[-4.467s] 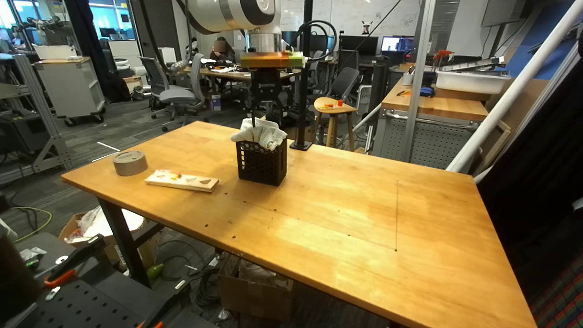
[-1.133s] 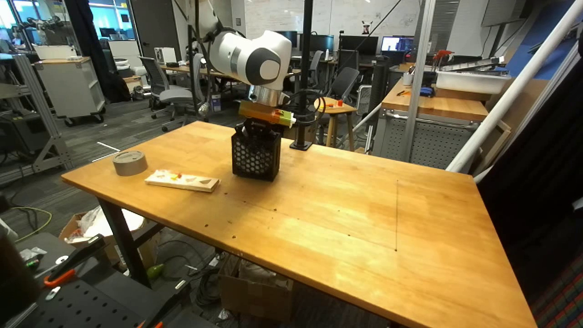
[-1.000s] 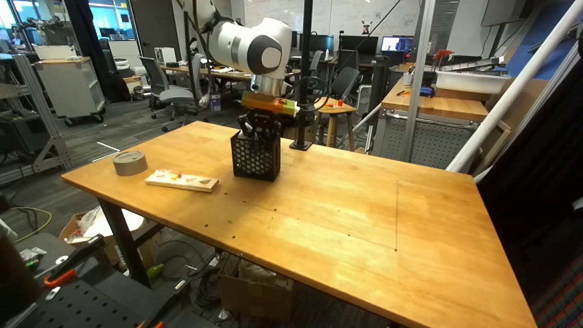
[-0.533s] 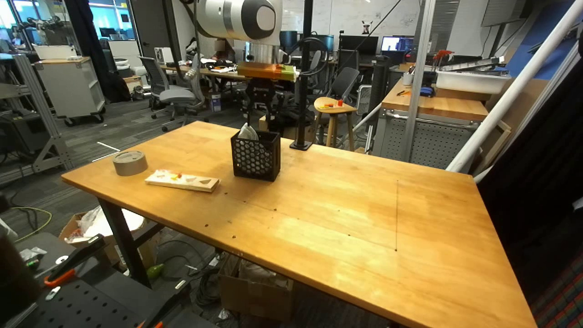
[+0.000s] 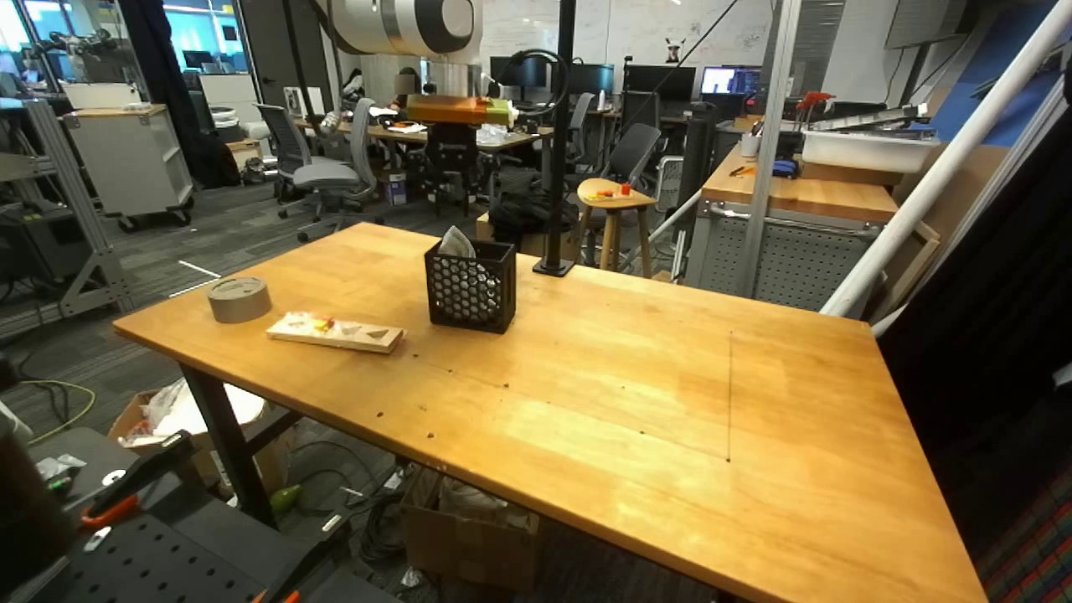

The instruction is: Put the towel inside the black box

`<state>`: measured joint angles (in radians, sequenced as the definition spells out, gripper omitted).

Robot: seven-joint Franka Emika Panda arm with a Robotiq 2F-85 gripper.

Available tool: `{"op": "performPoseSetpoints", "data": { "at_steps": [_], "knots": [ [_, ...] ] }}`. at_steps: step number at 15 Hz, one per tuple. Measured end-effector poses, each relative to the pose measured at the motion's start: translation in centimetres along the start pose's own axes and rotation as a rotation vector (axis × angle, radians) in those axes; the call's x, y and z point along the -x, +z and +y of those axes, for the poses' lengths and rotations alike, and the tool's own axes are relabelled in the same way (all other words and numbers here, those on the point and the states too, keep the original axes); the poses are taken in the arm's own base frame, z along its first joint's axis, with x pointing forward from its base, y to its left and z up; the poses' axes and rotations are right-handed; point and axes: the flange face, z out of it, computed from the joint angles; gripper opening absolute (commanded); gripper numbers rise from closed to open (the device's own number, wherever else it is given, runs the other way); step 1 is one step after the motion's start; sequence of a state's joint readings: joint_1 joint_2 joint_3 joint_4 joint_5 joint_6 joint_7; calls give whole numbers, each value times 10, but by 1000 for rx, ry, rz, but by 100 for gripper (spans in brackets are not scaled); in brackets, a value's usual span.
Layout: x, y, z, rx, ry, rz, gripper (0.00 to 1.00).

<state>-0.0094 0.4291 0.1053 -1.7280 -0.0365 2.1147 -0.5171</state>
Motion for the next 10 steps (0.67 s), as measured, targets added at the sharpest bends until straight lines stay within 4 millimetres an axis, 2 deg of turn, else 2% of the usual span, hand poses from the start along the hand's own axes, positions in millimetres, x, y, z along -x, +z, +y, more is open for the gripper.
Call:
{"op": "performPoseSetpoints", "data": {
  "at_steps": [2, 3, 5, 6, 9, 10],
  "knots": [
    [-9, 3, -8, -2, -9, -1, 47],
    [-12, 6, -12, -4, -11, -2, 53],
    [-17, 13, -15, -10, -14, -9, 56],
    [-18, 17, -15, -13, -14, -13, 53],
    [-16, 26, -11, -12, -12, -29, 59],
    [-14, 28, -8, -4, -13, -35, 57]
  ]
}}
